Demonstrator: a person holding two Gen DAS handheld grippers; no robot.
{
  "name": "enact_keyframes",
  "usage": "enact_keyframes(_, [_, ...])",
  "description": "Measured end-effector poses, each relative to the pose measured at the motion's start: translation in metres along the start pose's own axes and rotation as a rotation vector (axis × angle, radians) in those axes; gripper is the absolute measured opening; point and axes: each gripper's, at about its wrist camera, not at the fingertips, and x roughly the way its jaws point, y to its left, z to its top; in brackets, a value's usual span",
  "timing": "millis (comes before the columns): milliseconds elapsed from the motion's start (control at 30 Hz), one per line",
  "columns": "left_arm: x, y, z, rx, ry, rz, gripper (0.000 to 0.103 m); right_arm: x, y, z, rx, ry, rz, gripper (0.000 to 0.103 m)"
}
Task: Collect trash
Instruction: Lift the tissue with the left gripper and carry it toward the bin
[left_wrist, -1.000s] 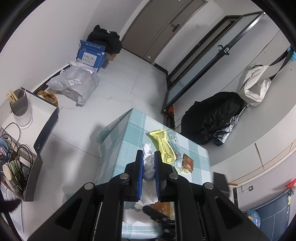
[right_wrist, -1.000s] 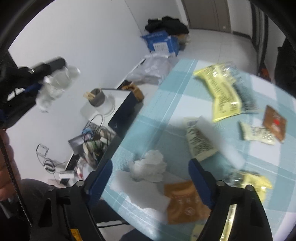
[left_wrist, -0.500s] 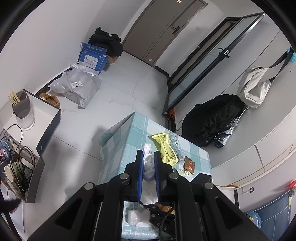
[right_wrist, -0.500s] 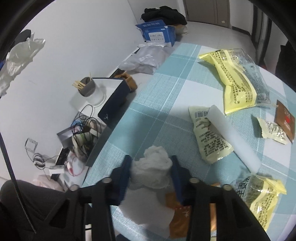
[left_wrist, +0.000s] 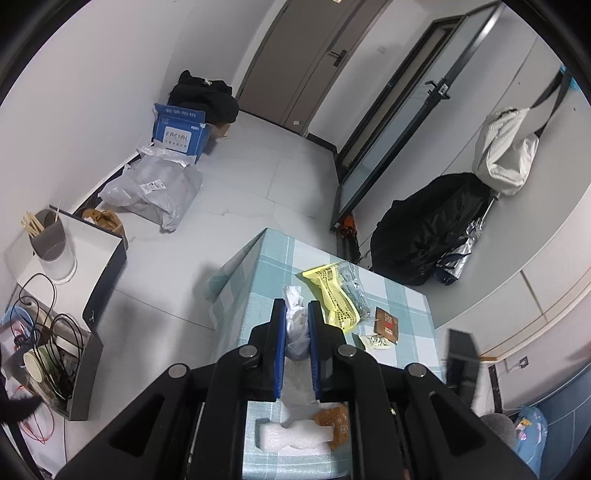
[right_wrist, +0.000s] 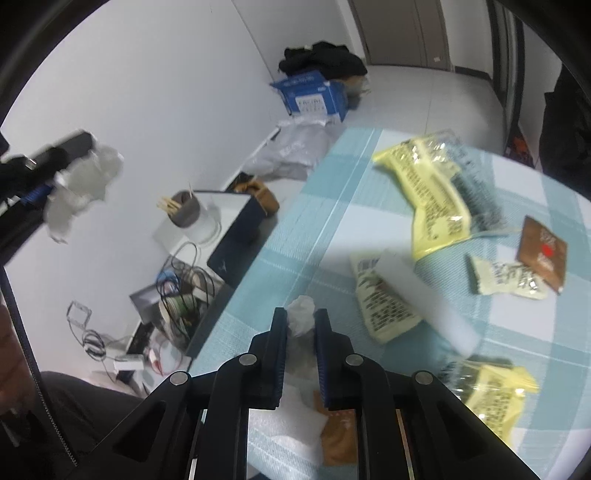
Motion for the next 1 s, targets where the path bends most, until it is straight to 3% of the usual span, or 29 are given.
enact_keyframes(433, [0.007, -0.057, -0.014, 0.126, 0.012, -0.021, 0.007, -0.103, -0.039, -0.014, 0.045, -0.17, -0.005, 0.012])
enact_keyframes(733, [-0.001, -0.16, -0.031, 0.273, 0.007, -0.169, 0.007, -0.223, -0.079, -0.043, 0.073, -0.362, -0.06, 0.012])
enact_keyframes(1000, [-0.007, -0.257, -0.051, 0.412, 0.051, -0.283, 0.007, -0.337, -0.13, -0.093, 0.159, -0.538, -0.147, 0.012])
